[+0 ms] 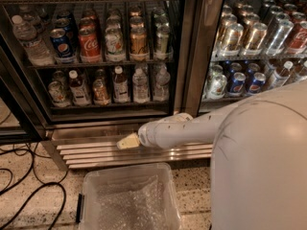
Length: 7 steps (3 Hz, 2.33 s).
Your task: Pick blue plastic bottle from bottom shelf of fridge
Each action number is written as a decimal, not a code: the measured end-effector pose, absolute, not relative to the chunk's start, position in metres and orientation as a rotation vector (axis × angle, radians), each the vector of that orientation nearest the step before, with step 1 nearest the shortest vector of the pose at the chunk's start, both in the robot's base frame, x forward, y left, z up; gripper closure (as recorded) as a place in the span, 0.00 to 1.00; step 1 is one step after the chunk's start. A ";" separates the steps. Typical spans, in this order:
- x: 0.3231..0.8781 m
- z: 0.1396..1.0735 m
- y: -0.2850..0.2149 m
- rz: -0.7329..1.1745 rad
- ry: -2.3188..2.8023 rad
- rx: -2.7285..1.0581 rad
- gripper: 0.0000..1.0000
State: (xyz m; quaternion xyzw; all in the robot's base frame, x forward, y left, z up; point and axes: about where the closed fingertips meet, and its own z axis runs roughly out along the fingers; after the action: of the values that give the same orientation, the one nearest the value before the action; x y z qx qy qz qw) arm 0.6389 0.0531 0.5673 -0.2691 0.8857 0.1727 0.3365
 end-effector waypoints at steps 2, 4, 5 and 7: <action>0.672 0.544 0.071 0.418 2.193 -0.695 0.00; 0.717 0.578 0.105 0.374 1.936 -0.657 0.04; 0.725 0.595 0.117 0.394 1.852 -0.645 0.08; 0.739 0.609 0.126 0.421 1.779 -0.616 0.18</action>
Offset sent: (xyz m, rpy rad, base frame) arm 0.0862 0.0514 -0.0120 0.0734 -0.3933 -0.0655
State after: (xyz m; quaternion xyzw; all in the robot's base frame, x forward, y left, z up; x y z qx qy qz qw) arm 0.7385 0.1255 0.6094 -0.2625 0.7578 0.1793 0.5698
